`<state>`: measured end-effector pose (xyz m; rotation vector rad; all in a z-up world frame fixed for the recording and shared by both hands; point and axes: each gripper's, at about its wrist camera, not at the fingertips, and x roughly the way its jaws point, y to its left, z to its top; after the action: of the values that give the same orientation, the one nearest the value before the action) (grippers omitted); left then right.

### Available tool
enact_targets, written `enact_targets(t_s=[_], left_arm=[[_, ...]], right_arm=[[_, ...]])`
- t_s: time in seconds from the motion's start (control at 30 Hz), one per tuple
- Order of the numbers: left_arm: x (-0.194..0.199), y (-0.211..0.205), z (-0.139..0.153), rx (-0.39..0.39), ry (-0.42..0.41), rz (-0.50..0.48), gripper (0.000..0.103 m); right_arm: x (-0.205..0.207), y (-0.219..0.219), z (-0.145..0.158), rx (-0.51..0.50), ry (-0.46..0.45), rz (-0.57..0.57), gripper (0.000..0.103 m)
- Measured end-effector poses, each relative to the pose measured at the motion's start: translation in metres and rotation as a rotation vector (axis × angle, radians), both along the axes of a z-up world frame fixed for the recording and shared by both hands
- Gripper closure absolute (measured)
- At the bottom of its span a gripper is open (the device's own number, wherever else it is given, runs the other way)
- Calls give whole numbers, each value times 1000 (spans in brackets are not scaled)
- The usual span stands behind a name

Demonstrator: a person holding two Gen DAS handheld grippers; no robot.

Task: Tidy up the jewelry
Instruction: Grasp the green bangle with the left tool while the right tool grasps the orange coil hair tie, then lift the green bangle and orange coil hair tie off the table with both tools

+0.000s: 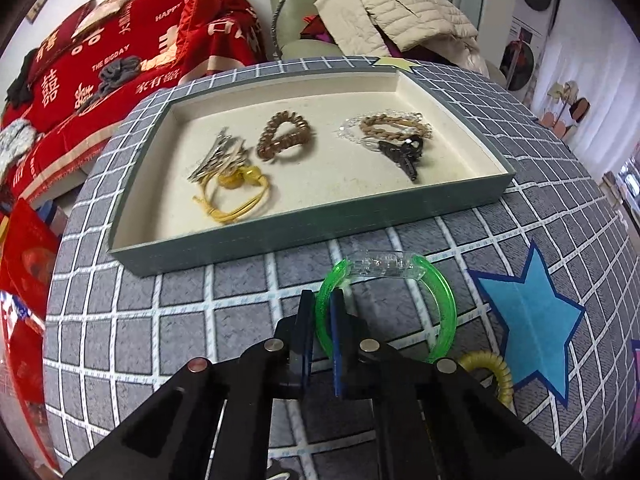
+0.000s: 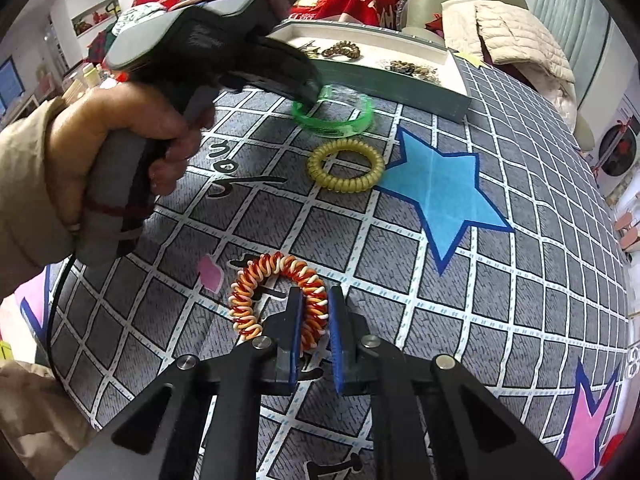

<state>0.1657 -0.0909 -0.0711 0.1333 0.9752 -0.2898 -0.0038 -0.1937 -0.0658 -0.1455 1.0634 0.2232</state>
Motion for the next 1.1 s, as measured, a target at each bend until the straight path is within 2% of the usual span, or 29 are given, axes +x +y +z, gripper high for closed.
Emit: enact_targets(t_s=[0.27,0.6,0.93,1.1], left_arm=[[-14,24,1,-25,8,18,74],[-51,47,5,-44,1,13,74],[-71,59,23,-80,-44,13,74],[-76,61,30,-72,-69,9,74]], right_arm=[[6,-15,5,51,-11,-55,89],[15,-28,11,91,-32,-108,89],[27,-41,23,151,-57,-174,89],[33,-45,25,160,-65,-184,89]])
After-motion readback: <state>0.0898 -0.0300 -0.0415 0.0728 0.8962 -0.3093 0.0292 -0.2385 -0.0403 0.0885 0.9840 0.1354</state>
